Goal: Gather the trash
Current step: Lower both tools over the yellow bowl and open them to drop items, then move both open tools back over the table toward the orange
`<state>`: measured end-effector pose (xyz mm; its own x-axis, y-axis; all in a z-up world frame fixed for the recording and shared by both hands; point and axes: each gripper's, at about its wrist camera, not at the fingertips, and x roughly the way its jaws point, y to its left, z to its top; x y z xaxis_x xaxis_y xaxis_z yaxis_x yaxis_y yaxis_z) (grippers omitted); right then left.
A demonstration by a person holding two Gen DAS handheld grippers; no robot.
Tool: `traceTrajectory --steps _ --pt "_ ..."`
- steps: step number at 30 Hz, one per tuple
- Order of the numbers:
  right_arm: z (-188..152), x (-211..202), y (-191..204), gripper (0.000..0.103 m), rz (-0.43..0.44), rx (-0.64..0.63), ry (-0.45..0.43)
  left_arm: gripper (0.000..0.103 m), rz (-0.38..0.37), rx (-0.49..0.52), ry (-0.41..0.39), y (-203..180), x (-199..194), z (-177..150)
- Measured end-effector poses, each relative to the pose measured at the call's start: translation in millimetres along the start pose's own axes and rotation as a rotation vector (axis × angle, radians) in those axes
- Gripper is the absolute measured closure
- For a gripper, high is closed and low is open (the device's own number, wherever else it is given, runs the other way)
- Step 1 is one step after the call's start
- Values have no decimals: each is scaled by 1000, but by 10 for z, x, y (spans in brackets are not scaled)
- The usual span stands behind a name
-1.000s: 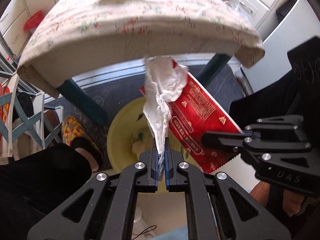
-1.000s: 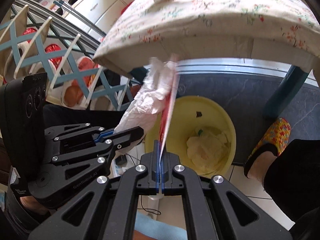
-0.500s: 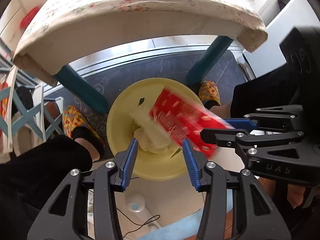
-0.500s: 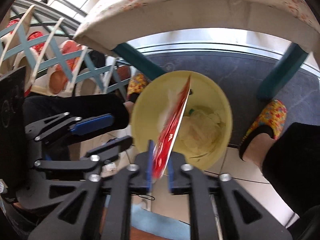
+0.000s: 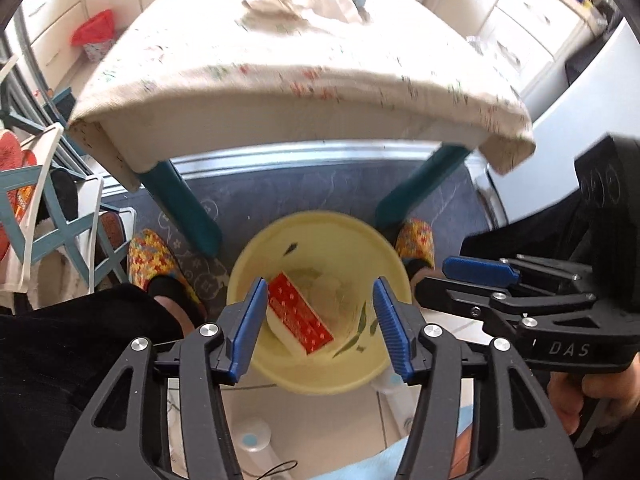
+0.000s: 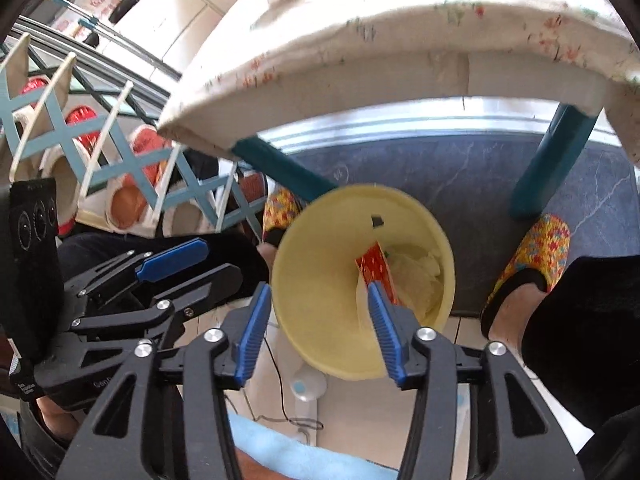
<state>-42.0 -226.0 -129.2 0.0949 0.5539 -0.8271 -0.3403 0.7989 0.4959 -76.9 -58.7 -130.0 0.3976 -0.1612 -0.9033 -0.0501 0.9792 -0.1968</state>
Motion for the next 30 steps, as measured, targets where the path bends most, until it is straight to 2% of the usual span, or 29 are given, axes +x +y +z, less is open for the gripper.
traceTrajectory --steps 7,9,11,14,20,24,30 --pt "89 -250 114 52 -47 -60 -169 50 -8 -68 -135 100 -228 204" --pt "141 -332 121 50 -62 -76 -213 48 -8 -75 -172 121 -294 320" --pt "207 -403 117 45 -72 -82 -255 46 -6 -74 -199 151 -338 475" --pt "342 -492 128 44 -79 -95 -297 43 12 -55 -221 171 -370 726" --pt "784 -644 106 44 -114 -133 -355 36 -18 -47 -234 278 -306 1297" --pt "1121 -749 105 43 -147 -166 -395 35 -48 -89 -223 371 -137 1652" --pt "1655 -773 103 39 -180 -206 -436 31 -45 -151 -206 448 190 2140"
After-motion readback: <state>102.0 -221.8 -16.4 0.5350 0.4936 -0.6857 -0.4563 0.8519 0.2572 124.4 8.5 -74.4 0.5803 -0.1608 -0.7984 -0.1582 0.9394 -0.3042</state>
